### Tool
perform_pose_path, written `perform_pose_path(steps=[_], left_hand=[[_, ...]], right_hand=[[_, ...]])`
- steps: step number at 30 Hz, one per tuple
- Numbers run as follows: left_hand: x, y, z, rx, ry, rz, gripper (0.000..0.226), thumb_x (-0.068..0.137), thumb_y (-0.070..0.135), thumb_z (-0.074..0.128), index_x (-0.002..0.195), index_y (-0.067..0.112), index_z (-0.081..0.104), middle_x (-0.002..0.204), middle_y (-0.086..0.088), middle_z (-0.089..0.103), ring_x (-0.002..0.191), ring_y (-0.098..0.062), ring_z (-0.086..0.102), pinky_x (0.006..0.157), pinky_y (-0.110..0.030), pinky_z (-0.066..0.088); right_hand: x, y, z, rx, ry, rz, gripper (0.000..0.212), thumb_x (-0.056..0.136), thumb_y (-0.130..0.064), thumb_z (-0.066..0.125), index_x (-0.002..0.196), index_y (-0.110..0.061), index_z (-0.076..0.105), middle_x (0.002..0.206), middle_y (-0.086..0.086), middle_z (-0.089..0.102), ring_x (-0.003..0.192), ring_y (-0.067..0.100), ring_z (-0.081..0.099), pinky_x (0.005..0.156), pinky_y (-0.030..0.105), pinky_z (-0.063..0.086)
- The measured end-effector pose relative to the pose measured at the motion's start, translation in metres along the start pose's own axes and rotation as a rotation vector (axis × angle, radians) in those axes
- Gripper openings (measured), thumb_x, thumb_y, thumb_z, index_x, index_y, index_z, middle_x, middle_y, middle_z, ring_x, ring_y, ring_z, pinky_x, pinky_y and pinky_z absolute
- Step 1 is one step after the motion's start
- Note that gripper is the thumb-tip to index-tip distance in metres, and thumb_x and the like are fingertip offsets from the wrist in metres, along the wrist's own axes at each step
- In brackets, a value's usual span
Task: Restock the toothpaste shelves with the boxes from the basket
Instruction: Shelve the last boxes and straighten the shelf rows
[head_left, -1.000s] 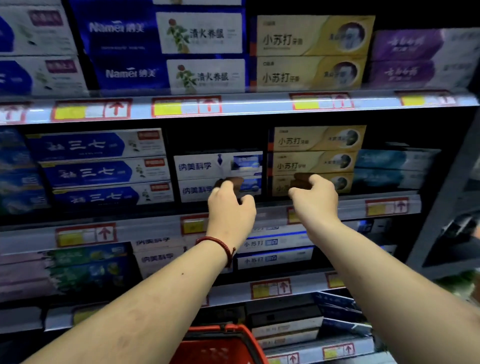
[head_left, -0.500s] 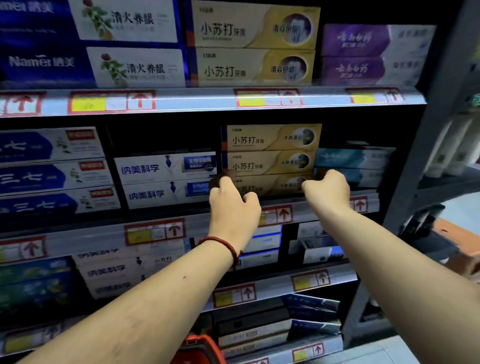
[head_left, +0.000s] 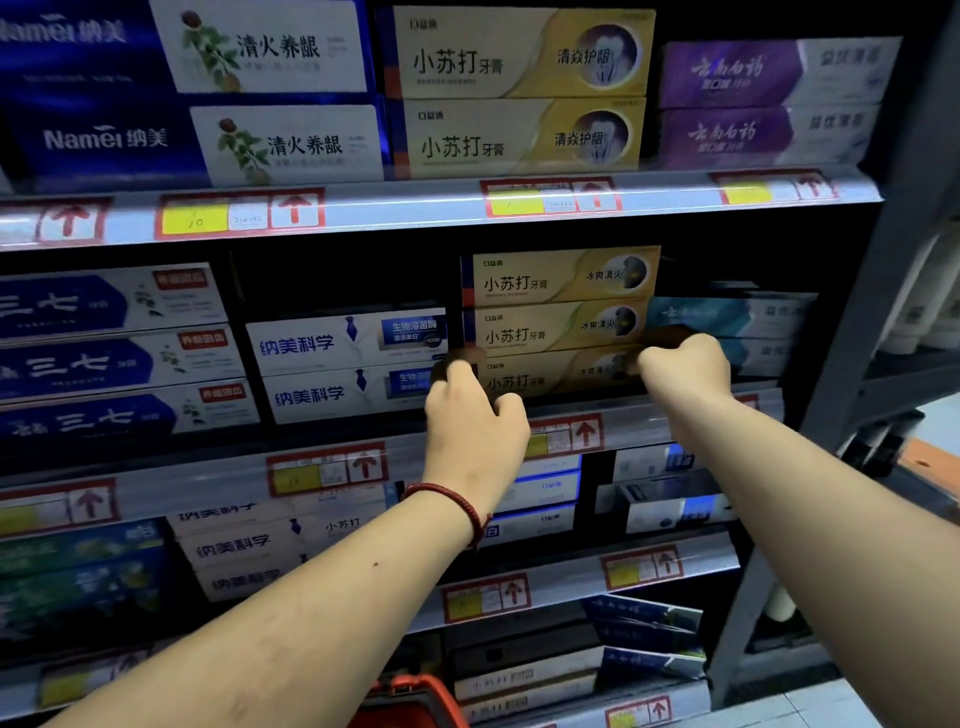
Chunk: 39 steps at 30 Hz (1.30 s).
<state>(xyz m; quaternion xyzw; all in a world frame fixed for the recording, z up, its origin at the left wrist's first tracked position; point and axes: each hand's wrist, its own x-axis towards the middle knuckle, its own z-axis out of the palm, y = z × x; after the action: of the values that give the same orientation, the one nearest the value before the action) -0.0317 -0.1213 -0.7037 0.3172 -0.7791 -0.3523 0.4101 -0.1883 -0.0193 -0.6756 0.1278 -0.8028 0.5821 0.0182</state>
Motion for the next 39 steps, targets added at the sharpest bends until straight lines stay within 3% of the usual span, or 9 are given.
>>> perform_pose_path(steps=[3, 8, 16, 21, 24, 26, 30, 34, 39], left_hand=[[0.001, -0.002, -0.001, -0.004, -0.007, 0.006, 0.019, 0.095, 0.016, 0.057, 0.112, 0.010, 0.051, 0.103, -0.004, 0.049, 0.081, -0.013, 0.052, 0.058, -0.019, 0.042], [0.000, -0.003, -0.003, 0.014, -0.003, -0.003, 0.007, 0.096, 0.016, 0.054, 0.101, 0.012, 0.050, 0.096, 0.002, 0.044, 0.079, -0.007, 0.044, 0.057, -0.015, 0.033], [0.007, 0.012, -0.011, 0.094, -0.004, 0.154, 0.027, 0.097, 0.016, 0.053, 0.122, 0.010, 0.047, 0.108, -0.004, 0.043, 0.079, -0.007, 0.043, 0.060, -0.014, 0.034], [0.022, 0.031, -0.015, 0.122, -0.003, 0.147, 0.018, 0.094, 0.023, 0.057, 0.106, 0.014, 0.046, 0.097, -0.005, 0.050, 0.087, -0.027, 0.054, 0.072, -0.038, 0.051], [0.028, 0.035, -0.015, 0.089, -0.004, 0.088, 0.018, 0.096, 0.025, 0.057, 0.093, 0.016, 0.042, 0.091, -0.003, 0.051, 0.071, -0.017, 0.052, 0.053, -0.028, 0.039], [0.028, 0.036, -0.017, 0.036, 0.022, 0.068, 0.017, 0.097, 0.023, 0.057, 0.095, 0.015, 0.043, 0.094, -0.003, 0.051, 0.066, -0.012, 0.049, 0.049, -0.023, 0.034], [0.025, 0.036, -0.018, -0.027, 0.025, 0.063, 0.019, 0.098, 0.021, 0.056, 0.103, 0.016, 0.038, 0.104, -0.004, 0.047, 0.068, -0.009, 0.046, 0.051, -0.020, 0.033], [0.024, 0.036, -0.020, -0.023, 0.020, 0.047, 0.019, 0.098, 0.020, 0.056, 0.099, 0.017, 0.037, 0.098, 0.000, 0.041, 0.068, -0.006, 0.040, 0.049, -0.015, 0.027], [0.021, 0.036, -0.021, -0.024, -0.006, 0.046, 0.021, 0.098, 0.020, 0.058, 0.105, 0.017, 0.038, 0.103, -0.002, 0.043, 0.071, -0.007, 0.042, 0.052, -0.016, 0.030]], right_hand=[[0.001, 0.000, -0.001, 0.001, 0.005, 0.002, 0.033, 0.085, -0.003, 0.056, 0.065, -0.015, 0.033, 0.067, 0.002, 0.035, 0.058, 0.019, 0.032, 0.050, 0.030, 0.024], [0.003, 0.001, -0.002, -0.020, -0.003, -0.021, 0.028, 0.084, -0.003, 0.057, 0.065, -0.012, 0.038, 0.067, 0.004, 0.039, 0.059, 0.020, 0.035, 0.051, 0.030, 0.027], [0.005, -0.006, 0.002, -0.023, 0.063, -0.037, 0.027, 0.089, -0.004, 0.054, 0.069, -0.011, 0.037, 0.069, 0.004, 0.038, 0.058, 0.019, 0.035, 0.050, 0.029, 0.025], [0.009, -0.016, 0.005, 0.037, 0.105, -0.115, 0.014, 0.086, -0.005, 0.054, 0.083, -0.008, 0.041, 0.075, 0.004, 0.040, 0.062, 0.018, 0.037, 0.051, 0.029, 0.029], [0.008, -0.019, 0.008, 0.079, 0.074, -0.128, 0.011, 0.086, -0.008, 0.056, 0.093, -0.006, 0.047, 0.080, 0.007, 0.046, 0.067, 0.019, 0.043, 0.055, 0.030, 0.035], [0.008, -0.019, 0.008, 0.089, 0.064, -0.134, 0.010, 0.087, -0.008, 0.056, 0.094, -0.007, 0.048, 0.080, 0.007, 0.045, 0.068, 0.019, 0.043, 0.056, 0.030, 0.036], [0.008, -0.018, 0.007, 0.093, 0.045, -0.134, 0.017, 0.087, -0.011, 0.057, 0.079, -0.014, 0.043, 0.078, 0.005, 0.045, 0.067, 0.018, 0.044, 0.055, 0.030, 0.034], [0.007, -0.019, 0.007, 0.110, 0.033, -0.129, 0.012, 0.085, -0.013, 0.059, 0.084, -0.010, 0.047, 0.082, 0.008, 0.049, 0.071, 0.022, 0.049, 0.058, 0.033, 0.042], [0.007, -0.019, 0.008, 0.125, 0.026, -0.118, 0.022, 0.085, -0.012, 0.058, 0.076, -0.016, 0.039, 0.076, 0.004, 0.042, 0.065, 0.020, 0.041, 0.055, 0.031, 0.034]])
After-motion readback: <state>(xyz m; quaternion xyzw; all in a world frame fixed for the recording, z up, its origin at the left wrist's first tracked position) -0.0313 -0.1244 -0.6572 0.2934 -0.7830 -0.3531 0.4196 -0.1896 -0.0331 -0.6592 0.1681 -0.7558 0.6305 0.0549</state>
